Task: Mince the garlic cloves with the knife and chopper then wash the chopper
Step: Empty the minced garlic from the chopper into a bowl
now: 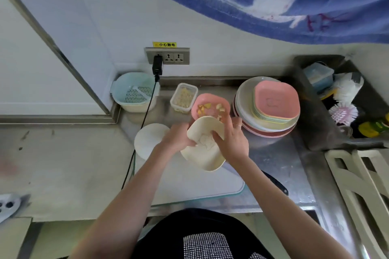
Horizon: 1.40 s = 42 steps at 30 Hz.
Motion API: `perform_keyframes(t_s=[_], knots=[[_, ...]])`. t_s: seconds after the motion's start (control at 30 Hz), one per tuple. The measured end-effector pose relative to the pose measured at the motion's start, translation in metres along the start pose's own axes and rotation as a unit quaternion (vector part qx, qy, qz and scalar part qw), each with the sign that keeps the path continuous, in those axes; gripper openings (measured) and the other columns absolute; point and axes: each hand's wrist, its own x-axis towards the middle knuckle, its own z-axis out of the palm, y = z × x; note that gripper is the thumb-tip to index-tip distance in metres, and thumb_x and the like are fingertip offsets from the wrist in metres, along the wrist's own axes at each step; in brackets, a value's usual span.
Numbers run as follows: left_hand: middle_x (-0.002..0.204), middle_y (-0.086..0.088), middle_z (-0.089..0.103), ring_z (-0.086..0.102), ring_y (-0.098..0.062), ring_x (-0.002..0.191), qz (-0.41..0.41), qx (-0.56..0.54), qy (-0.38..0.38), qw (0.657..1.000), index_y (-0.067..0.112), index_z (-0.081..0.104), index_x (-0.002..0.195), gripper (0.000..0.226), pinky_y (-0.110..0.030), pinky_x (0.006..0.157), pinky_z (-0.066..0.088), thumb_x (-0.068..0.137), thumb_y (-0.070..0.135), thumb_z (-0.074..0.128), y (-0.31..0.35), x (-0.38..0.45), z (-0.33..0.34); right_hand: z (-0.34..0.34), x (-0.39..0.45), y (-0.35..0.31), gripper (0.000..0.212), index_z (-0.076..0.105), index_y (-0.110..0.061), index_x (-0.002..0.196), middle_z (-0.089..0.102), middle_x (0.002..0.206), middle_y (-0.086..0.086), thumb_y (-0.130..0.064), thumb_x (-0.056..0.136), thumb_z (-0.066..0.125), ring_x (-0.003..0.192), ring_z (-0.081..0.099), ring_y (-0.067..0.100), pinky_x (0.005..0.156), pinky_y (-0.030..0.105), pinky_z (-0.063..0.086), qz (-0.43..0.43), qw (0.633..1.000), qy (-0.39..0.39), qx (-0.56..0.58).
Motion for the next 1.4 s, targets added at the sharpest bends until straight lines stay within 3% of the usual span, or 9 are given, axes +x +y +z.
perform_keyframes(t_s=[0.13,0.2,0.47,0.67,0.83,1.0,1.23,1.33,1.4], knots=[[0.100,-0.007,0.067,0.061,-0.027,0.096,0.037,0.125,-0.037,0.991,0.010,0.064,0.105,0.031,-0.032,0.073,0.044,0.080,0.023,0.076,-0.012,-0.013,-0.008,0.012,-0.002,-0.006,0.024,0.054,-0.020,0.114,0.061,0.111,0.006,-0.036,0.097,0.046,0.102,0.058,0.030,0.070,0.033,0.042,0.003,0.991,-0.101,-0.088],[0.106,-0.008,0.068,0.061,-0.027,0.100,0.059,0.084,-0.012,0.995,0.011,0.064,0.113,0.025,-0.030,0.073,0.042,0.092,0.023,0.063,-0.021,-0.021,-0.009,0.022,-0.006,-0.004,0.021,0.055,-0.015,0.100,0.060,0.098,0.008,-0.033,0.098,0.045,0.100,0.058,0.032,0.067,0.031,0.040,0.011,0.986,-0.143,-0.085],[0.135,-0.014,0.052,0.044,-0.030,0.127,0.055,0.050,0.112,0.991,0.009,0.047,0.137,0.057,-0.040,0.106,0.034,0.083,-0.010,0.044,-0.060,-0.033,-0.016,0.055,-0.016,0.019,0.027,0.061,-0.009,0.108,0.068,0.092,0.013,-0.028,0.091,0.053,0.079,0.068,0.033,0.074,0.041,0.057,0.134,0.971,-0.200,-0.009],[0.160,-0.010,-0.006,-0.010,-0.029,0.147,0.007,0.186,-0.019,0.982,0.030,0.001,0.153,0.110,-0.051,0.118,-0.001,0.073,0.035,0.077,-0.064,-0.035,-0.015,0.052,-0.018,0.023,0.034,0.053,-0.013,0.122,0.065,0.095,0.010,-0.022,0.090,0.060,0.073,0.068,0.029,0.067,0.039,0.058,0.156,0.965,-0.212,-0.007],[0.158,-0.011,-0.017,-0.015,-0.043,0.143,-0.061,0.223,-0.011,0.973,0.040,-0.011,0.149,0.129,-0.065,0.111,0.011,0.063,0.047,0.084,-0.071,-0.030,-0.018,0.049,-0.024,0.015,0.070,0.025,-0.034,0.148,0.061,0.107,0.013,-0.010,0.091,0.057,0.058,0.064,0.027,0.046,0.032,0.054,0.131,0.951,-0.246,0.131],[0.157,-0.014,-0.014,0.001,-0.040,0.142,-0.073,0.192,-0.001,0.979,0.044,-0.009,0.148,0.134,-0.058,0.106,0.031,0.054,0.049,0.087,-0.084,-0.031,-0.026,0.066,-0.037,0.011,0.086,-0.007,-0.028,0.152,0.063,0.111,0.018,-0.011,0.093,0.053,0.078,0.060,0.029,0.067,0.039,0.054,0.096,0.960,-0.256,0.054],[0.143,-0.009,0.012,0.015,-0.038,0.130,-0.068,0.109,0.070,0.989,0.040,0.011,0.148,0.117,-0.046,0.101,0.036,0.057,0.040,0.084,-0.099,-0.041,-0.029,0.067,-0.032,0.003,0.074,0.011,-0.029,0.153,0.051,0.140,0.006,-0.010,0.093,0.051,0.116,0.056,0.029,0.085,0.039,0.052,0.065,0.969,-0.238,0.011],[0.132,-0.006,0.023,0.022,-0.036,0.124,-0.058,0.032,0.158,0.985,0.043,0.023,0.139,0.102,-0.043,0.100,0.033,0.055,0.043,0.081,-0.102,-0.049,-0.026,0.067,-0.025,0.000,0.073,0.011,-0.030,0.153,0.054,0.137,0.007,-0.011,0.094,0.049,0.113,0.058,0.029,0.084,0.036,0.050,0.073,0.971,-0.229,0.001],[0.133,-0.006,0.025,0.024,-0.034,0.125,-0.045,0.007,0.210,0.977,0.045,0.023,0.138,0.104,-0.044,0.103,0.030,0.051,0.048,0.080,-0.099,-0.049,-0.030,0.073,-0.025,-0.007,0.074,0.012,-0.033,0.152,0.065,0.111,0.013,-0.013,0.094,0.052,0.091,0.063,0.027,0.075,0.035,0.052,0.073,0.965,-0.241,0.068]])
